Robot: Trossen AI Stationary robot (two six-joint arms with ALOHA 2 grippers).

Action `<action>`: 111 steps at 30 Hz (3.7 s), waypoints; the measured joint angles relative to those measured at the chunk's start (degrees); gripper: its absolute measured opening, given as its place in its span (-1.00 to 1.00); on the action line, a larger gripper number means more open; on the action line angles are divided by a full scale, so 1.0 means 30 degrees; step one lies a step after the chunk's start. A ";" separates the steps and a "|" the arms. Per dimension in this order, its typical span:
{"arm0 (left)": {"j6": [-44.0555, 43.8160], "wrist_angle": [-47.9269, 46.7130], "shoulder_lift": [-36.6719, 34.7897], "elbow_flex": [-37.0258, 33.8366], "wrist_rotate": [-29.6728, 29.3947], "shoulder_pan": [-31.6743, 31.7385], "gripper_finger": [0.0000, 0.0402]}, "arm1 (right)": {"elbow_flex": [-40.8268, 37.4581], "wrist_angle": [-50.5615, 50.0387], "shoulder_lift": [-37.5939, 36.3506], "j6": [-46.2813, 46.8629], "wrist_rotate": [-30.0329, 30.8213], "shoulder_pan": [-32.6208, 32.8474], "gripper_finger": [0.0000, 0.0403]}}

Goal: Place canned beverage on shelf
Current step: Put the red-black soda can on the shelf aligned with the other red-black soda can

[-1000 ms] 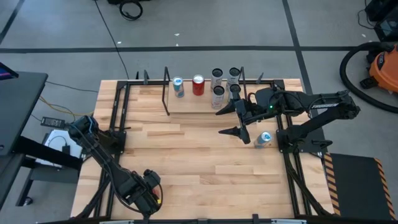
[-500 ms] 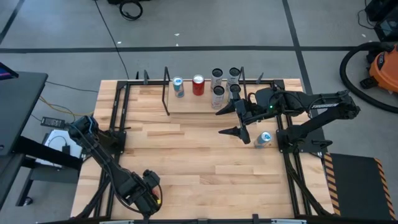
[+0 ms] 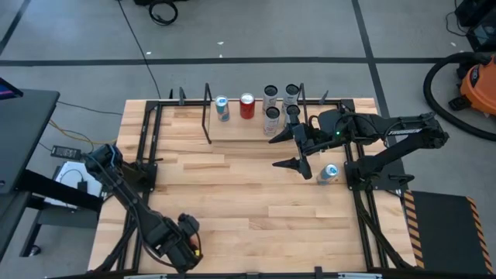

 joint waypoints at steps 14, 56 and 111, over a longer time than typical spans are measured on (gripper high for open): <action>-0.0043 -0.0381 -0.0028 0.0015 -0.0586 -0.0299 0.59 | 0.0000 -0.0001 0.0000 0.0000 0.0006 0.0006 0.74; 0.1098 -0.0182 0.0678 -0.0022 -0.1180 -0.0331 0.77 | 0.0000 0.0037 -0.0007 0.0000 0.0007 0.0000 0.74; 2.1046 -0.2118 0.0459 0.3705 0.2117 1.3125 0.55 | -0.0007 0.3068 -0.0015 0.0981 0.0431 -0.0824 0.73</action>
